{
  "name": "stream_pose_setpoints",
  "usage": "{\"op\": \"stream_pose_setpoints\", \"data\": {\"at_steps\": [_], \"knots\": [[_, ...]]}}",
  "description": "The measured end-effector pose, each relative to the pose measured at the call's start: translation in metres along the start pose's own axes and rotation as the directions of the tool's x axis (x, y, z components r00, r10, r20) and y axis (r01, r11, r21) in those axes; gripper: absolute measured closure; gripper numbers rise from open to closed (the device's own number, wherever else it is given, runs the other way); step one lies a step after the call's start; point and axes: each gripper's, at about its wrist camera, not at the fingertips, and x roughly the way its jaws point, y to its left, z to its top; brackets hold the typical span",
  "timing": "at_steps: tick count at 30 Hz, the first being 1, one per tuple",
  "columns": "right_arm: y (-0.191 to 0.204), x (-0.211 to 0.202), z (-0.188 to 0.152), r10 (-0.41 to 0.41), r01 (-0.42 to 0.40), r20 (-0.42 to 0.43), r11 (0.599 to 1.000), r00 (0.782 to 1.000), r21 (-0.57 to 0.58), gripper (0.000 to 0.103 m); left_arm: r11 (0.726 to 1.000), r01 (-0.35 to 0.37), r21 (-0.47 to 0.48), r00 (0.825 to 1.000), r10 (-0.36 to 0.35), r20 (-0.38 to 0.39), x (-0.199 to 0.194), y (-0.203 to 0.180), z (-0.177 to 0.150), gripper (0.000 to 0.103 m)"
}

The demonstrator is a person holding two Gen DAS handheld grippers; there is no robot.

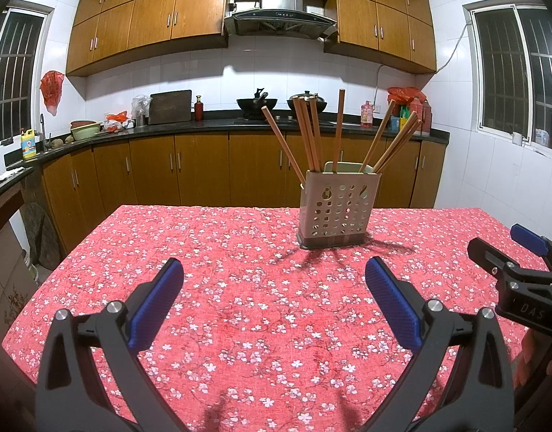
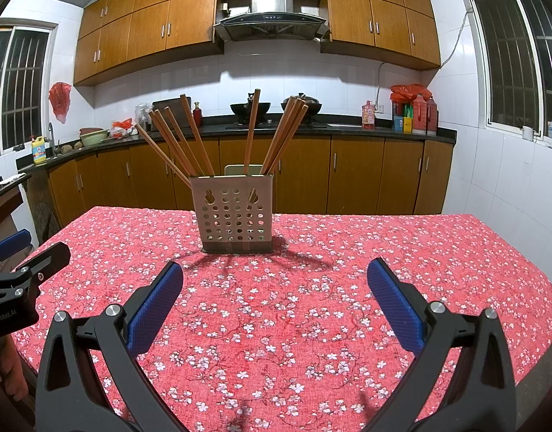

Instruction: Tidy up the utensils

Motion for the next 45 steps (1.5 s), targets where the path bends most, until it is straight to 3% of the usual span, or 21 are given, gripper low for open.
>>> {"op": "stream_pose_setpoints", "data": {"at_steps": [45], "knots": [[-0.0008,0.0014,-0.0024,0.001,-0.001,-0.007,1.0,1.0,0.005,0.002,1.0,0.001,-0.001,1.0,-0.001,-0.009,0.0058,0.0082,-0.0059,0.004]]}}
